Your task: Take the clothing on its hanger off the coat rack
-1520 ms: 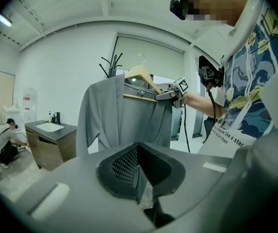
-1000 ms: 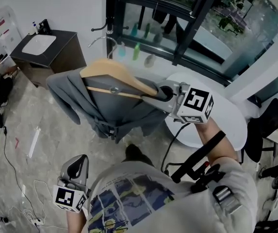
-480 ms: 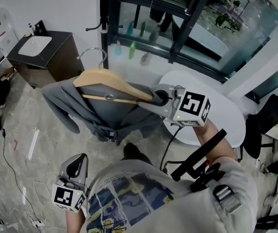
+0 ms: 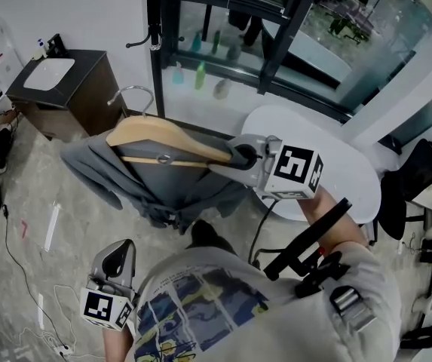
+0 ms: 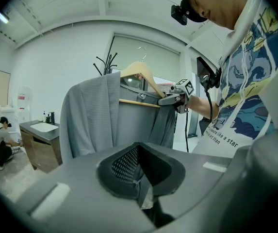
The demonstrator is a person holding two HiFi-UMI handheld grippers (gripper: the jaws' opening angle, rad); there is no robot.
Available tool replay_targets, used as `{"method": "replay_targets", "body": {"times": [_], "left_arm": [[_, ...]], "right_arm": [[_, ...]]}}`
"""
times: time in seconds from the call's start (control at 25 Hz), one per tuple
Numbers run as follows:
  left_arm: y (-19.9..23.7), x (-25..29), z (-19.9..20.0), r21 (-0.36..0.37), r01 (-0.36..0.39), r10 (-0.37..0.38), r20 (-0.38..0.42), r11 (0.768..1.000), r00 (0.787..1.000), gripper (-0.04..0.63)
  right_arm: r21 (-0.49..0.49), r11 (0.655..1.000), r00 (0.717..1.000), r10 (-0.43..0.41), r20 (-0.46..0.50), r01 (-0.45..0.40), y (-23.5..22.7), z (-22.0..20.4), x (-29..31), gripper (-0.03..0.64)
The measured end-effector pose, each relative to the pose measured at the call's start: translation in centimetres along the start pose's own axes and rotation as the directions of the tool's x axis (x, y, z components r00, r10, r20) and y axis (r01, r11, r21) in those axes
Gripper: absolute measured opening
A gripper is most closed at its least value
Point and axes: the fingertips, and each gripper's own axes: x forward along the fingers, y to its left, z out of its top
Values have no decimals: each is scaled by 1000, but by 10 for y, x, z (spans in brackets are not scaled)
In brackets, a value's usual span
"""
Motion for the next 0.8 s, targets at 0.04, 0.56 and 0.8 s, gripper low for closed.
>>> {"method": "replay_targets", "body": {"times": [0.04, 0.56, 0.8], "left_arm": [[0, 1, 0, 0, 1, -1, -1, 1000, 1000, 2], [2, 0, 4, 0, -7, 7, -4, 1000, 1000, 2], [1, 0, 4, -3, -14, 14, -1, 1000, 1000, 2]], "right_arm": [[1, 1000, 1000, 1, 0, -1, 0, 0, 0, 9], [-2, 1000, 1000, 18, -1, -18, 3, 2, 2, 9], [-7, 1000, 1000, 14, -15, -14, 2, 1, 1, 9]]}}
